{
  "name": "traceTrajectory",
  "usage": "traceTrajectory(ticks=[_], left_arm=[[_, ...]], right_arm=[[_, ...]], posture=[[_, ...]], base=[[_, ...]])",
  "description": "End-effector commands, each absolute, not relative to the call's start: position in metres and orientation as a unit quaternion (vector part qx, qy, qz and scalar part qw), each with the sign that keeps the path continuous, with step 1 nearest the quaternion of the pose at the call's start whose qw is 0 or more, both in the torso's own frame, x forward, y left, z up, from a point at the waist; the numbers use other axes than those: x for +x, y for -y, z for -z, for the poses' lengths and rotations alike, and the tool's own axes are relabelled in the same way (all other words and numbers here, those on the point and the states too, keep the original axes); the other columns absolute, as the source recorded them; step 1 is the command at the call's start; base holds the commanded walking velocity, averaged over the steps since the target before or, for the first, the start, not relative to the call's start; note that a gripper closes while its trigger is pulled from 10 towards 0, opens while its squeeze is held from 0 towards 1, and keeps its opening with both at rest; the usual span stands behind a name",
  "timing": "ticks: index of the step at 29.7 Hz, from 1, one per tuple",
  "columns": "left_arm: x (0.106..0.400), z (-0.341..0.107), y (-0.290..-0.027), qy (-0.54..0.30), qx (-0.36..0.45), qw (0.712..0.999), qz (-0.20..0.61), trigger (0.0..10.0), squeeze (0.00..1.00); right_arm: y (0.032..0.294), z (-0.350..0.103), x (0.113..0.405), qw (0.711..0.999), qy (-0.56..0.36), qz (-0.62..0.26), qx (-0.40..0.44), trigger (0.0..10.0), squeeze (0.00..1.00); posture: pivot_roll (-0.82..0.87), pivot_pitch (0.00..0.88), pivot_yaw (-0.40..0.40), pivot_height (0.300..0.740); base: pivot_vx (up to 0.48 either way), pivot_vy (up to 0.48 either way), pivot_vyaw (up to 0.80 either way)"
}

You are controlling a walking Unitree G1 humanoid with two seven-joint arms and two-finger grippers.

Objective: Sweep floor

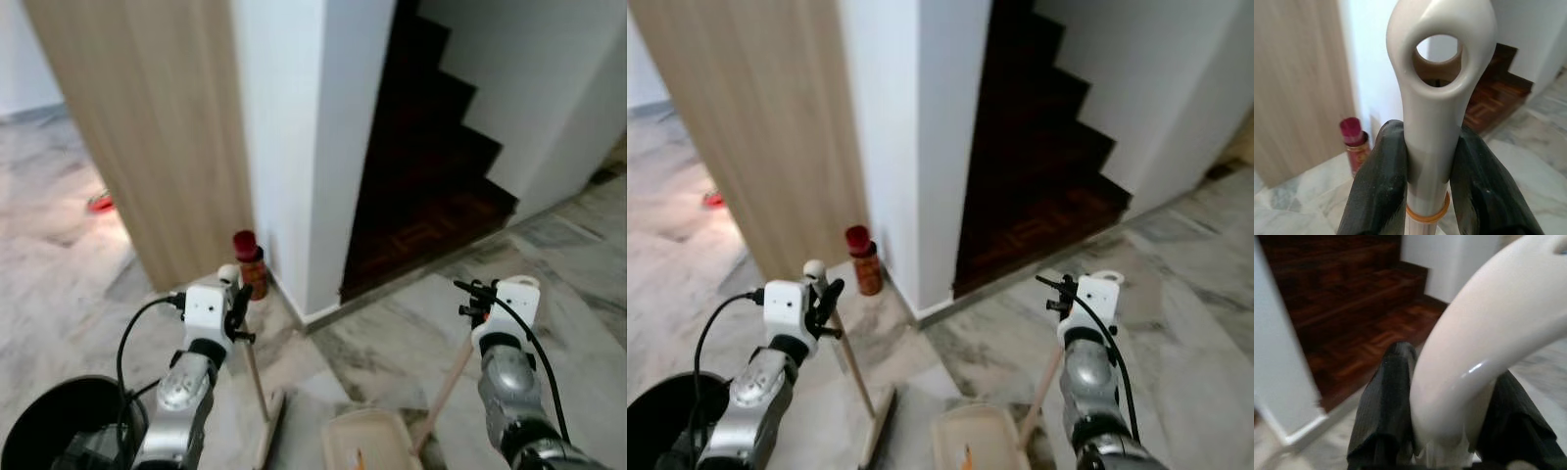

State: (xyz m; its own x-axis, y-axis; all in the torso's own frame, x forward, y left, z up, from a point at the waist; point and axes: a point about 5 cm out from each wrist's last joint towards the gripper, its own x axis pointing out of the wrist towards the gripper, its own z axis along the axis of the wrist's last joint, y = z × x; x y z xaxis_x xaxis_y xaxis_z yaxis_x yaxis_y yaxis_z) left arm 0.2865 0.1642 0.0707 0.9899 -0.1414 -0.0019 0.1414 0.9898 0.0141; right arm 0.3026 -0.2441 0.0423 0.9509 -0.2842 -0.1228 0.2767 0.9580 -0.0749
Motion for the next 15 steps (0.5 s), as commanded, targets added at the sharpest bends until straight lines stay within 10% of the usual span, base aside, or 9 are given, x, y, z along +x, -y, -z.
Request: traceTrajectory(ticks=[1,15], left_arm=[[0.288,-0.074,-0.171,0.009,0.015,0.998,0.063,10.0,0.0],[0.293,-0.076,-0.174,0.011,0.019,0.998,0.059,10.0,0.0]], right_arm=[[0.252,-0.052,0.304,0.987,-0.041,0.151,-0.046,10.0,0.0],[0.265,-0.055,0.3,0.979,-0.038,0.179,-0.085,10.0,0.0]], posture=[[0.07,0.0,-0.006,0.74],[0.05,0.0,0.008,0.74]], base=[[0.0,0.0,-0.8],[0.0,0.0,-0.8]])
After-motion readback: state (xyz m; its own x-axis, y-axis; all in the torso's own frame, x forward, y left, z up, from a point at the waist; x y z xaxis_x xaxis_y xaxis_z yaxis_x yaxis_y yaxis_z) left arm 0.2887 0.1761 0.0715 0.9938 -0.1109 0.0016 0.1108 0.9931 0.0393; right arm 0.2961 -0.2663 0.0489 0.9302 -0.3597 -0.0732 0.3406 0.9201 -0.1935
